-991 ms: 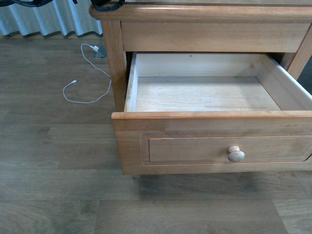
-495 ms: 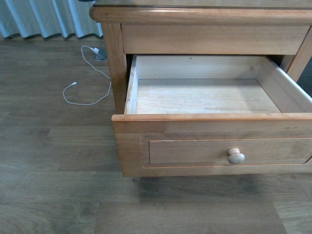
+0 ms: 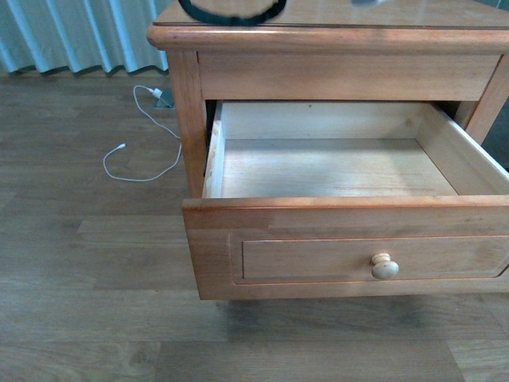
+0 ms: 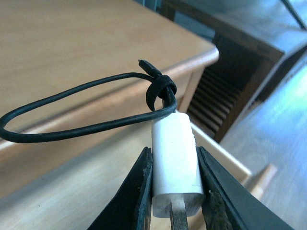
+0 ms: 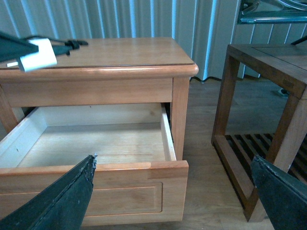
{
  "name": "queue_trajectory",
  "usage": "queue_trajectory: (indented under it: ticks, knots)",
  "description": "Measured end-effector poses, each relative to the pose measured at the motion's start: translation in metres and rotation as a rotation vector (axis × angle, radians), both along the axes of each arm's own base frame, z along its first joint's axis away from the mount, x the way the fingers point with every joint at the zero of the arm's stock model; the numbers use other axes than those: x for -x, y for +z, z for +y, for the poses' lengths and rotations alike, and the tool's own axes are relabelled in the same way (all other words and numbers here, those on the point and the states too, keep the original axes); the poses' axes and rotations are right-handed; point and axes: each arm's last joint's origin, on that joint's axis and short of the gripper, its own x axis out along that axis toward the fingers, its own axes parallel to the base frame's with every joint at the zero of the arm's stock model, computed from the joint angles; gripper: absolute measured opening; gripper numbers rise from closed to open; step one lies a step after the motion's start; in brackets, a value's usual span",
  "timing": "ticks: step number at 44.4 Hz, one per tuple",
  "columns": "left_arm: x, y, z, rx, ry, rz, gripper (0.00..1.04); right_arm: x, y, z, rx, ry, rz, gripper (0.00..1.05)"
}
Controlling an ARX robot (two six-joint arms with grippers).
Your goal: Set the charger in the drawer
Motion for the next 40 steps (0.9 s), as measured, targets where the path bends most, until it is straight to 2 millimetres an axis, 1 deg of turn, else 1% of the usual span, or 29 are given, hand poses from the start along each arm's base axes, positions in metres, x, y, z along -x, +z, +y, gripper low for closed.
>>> queue_trajectory:
  ticks: [1, 5, 10, 14, 20, 26, 29, 33, 34, 35, 37, 40]
  knots:
    - [0.003, -0.006, -0.002, -0.033, -0.021, 0.008, 0.24, 0.000, 0.000, 0.000, 0.000, 0.000, 0.000, 0.96]
    - [0.005, -0.016, -0.004, -0.089, -0.040, 0.024, 0.24, 0.000, 0.000, 0.000, 0.000, 0.000, 0.000, 0.96]
    - [0.000, -0.035, -0.006, -0.156, -0.018, 0.058, 0.24, 0.000, 0.000, 0.000, 0.000, 0.000, 0.000, 0.96]
    - [-0.011, -0.057, -0.008, -0.198, 0.013, 0.110, 0.24, 0.000, 0.000, 0.000, 0.000, 0.000, 0.000, 0.96]
    - [-0.024, -0.080, -0.014, -0.229, 0.008, 0.165, 0.24, 0.000, 0.000, 0.000, 0.000, 0.000, 0.000, 0.96]
    - [-0.036, -0.098, -0.022, -0.273, 0.012, 0.198, 0.24, 0.000, 0.000, 0.000, 0.000, 0.000, 0.000, 0.96]
    - [-0.042, -0.103, -0.025, -0.286, 0.020, 0.202, 0.24, 0.000, 0.000, 0.000, 0.000, 0.000, 0.000, 0.96]
    - [-0.056, -0.112, -0.031, -0.307, 0.075, 0.200, 0.24, 0.000, 0.000, 0.000, 0.000, 0.000, 0.000, 0.96]
    - [-0.057, -0.112, -0.032, -0.306, 0.078, 0.202, 0.25, 0.000, 0.000, 0.000, 0.000, 0.000, 0.000, 0.96]
    - [-0.061, -0.114, -0.034, -0.308, 0.082, 0.206, 0.31, 0.000, 0.000, 0.000, 0.000, 0.000, 0.000, 0.96]
    - [-0.064, -0.116, -0.036, -0.310, 0.086, 0.206, 0.40, 0.000, 0.000, 0.000, 0.000, 0.000, 0.000, 0.96]
    - [-0.065, -0.116, -0.037, -0.314, 0.119, 0.195, 0.52, 0.000, 0.000, 0.000, 0.000, 0.000, 0.000, 0.96]
